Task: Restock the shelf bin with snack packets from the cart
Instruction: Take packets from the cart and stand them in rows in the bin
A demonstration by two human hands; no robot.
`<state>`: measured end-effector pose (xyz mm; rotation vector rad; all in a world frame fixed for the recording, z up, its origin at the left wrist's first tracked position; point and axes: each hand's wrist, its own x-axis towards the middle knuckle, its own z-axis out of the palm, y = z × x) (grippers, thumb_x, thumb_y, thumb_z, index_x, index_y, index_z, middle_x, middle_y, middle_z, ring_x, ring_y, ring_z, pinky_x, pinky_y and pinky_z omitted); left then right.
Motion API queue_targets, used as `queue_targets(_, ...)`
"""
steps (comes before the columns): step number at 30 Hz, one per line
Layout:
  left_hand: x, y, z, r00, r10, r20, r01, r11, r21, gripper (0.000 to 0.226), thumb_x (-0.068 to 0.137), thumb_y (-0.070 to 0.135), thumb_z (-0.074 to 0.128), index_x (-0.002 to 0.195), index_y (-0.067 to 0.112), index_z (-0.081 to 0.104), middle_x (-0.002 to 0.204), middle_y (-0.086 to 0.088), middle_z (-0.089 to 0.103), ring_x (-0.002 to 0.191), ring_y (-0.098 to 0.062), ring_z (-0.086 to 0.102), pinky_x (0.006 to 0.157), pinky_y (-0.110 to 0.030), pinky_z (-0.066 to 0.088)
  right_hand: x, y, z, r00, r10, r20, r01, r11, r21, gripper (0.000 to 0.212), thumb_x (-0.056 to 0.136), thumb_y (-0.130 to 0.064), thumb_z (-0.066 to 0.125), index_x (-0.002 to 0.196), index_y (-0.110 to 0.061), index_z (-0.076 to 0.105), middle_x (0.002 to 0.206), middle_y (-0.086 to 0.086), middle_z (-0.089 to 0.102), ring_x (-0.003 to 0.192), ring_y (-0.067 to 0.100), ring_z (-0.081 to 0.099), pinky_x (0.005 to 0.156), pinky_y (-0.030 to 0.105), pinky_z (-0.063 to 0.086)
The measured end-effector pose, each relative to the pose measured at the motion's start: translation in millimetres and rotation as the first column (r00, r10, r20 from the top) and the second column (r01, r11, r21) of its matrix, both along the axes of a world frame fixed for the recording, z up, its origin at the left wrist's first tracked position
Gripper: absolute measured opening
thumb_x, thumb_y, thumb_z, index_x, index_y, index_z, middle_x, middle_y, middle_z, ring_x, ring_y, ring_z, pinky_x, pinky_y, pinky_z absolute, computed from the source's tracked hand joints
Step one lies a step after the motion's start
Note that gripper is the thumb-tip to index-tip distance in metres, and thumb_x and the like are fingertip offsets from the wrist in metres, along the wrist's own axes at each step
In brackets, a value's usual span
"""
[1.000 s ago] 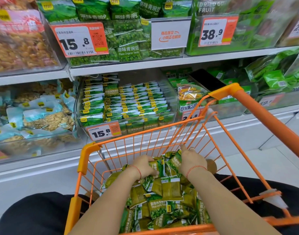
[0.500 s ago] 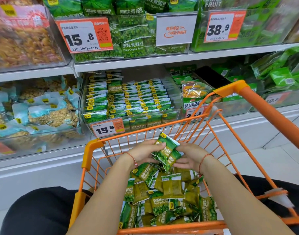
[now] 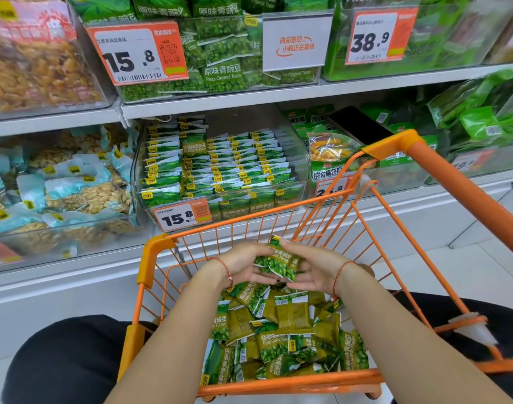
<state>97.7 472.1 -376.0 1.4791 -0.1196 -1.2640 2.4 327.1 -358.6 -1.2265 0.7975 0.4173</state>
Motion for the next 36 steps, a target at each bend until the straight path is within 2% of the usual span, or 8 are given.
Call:
queue_targets(4,13,11,-2,0.946,-0.234,0.222,0.150,0.929,0.340,0.041,0.102,0.032,0.037,0.134,0.008,0.047,0.132,-0.006,0.052,0.099,-0.024,0.063,0.077,-0.029,0.053,2,-2,-6,0.998,-0.044,-0.053,0.035,0.986,-0.162,0.068,0.076,-0.025,0.078,0.134,-0.009,0.046,0.130,0.014,0.056,0.111,0.027,0.060,0.068,0.033,0.059)
queue_targets(7,17,19,-15,0.684,-0.548,0.481,0.024,0.677,0.736,0.030,0.099,0.025,0.041,0.088,0.005,0.061,0.082,-0.009,0.060,0.069,-0.022,0.056,0.056,-0.028,0.042,4,-3,-12,0.996,-0.033,-0.086,0.008,0.961,-0.278,0.074,0.079,-0.020,0.074,0.140,-0.009,0.035,0.139,0.014,0.043,0.123,0.032,0.048,0.079,0.041,0.057)
queue_targets(10,9,20,-25,0.508,-0.716,0.479,-0.025,0.543,0.839,0.040,0.095,0.035,0.049,0.062,0.014,0.043,0.059,-0.001,0.038,0.051,-0.015,0.037,0.046,-0.025,0.026,5,-5,-17,0.995,-0.003,-0.103,-0.037,0.921,-0.388,0.080,0.078,-0.024,0.073,0.143,-0.008,0.030,0.138,0.013,0.042,0.122,0.031,0.047,0.095,0.045,0.049)
queue_targets(15,5,18,-28,0.421,-0.803,0.422,0.047,0.484,0.874,0.047,0.087,0.051,0.059,0.113,0.012,0.054,0.108,-0.005,0.060,0.097,-0.023,0.057,0.073,-0.031,0.046,3,-5,-14,0.993,-0.056,-0.107,0.009,0.917,-0.398,0.074,0.085,-0.022,0.066,0.146,-0.011,0.025,0.142,0.013,0.036,0.124,0.031,0.042,0.090,0.045,0.052)
queue_targets(23,5,8,-21,0.565,-0.577,0.590,0.195,0.788,0.584,0.010,0.090,0.019,0.063,0.095,0.015,0.056,0.081,0.003,0.054,0.086,-0.019,0.051,0.076,-0.031,0.043,0,-4,-10,0.994,-0.029,-0.105,-0.023,0.889,-0.457,0.062,0.090,-0.015,0.057,0.144,-0.007,0.028,0.109,0.011,0.042,0.104,0.027,0.048,0.086,0.045,0.054)
queue_targets(26,12,11,0,0.685,-0.344,0.643,0.135,0.926,0.351,0.006,0.088,0.014,0.066,0.093,0.014,0.062,0.086,0.002,0.061,0.086,-0.015,0.057,0.081,-0.029,0.046,1,1,-5,0.991,0.081,-0.102,-0.120,0.875,-0.469,0.066,0.090,-0.022,0.060,0.144,-0.007,0.027,0.130,0.014,0.045,0.103,0.026,0.051,0.074,0.036,0.057)
queue_targets(31,9,10,12,0.752,-0.135,0.645,0.058,0.989,0.139,0.011,0.087,0.013,0.068,0.096,0.009,0.067,0.083,-0.003,0.066,0.074,-0.009,0.060,0.071,-0.021,0.052,3,11,1,0.993,0.117,-0.024,-0.119,0.987,-0.109,0.027,0.095,-0.028,0.056,0.116,-0.012,0.053,0.111,0.006,0.057,0.090,0.017,0.057,0.072,0.032,0.054)
queue_targets(36,5,5,12,0.720,-0.066,0.690,0.027,0.997,0.067,0.005,0.085,0.014,0.069,0.086,0.019,0.069,0.077,-0.003,0.066,0.071,-0.018,0.057,0.066,-0.024,0.049,-1,9,7,0.991,0.097,0.095,-0.102,0.993,0.051,0.051,0.084,-0.050,0.061,0.124,-0.021,0.056,0.126,0.000,0.057,0.112,0.018,0.057,0.080,0.037,0.058)
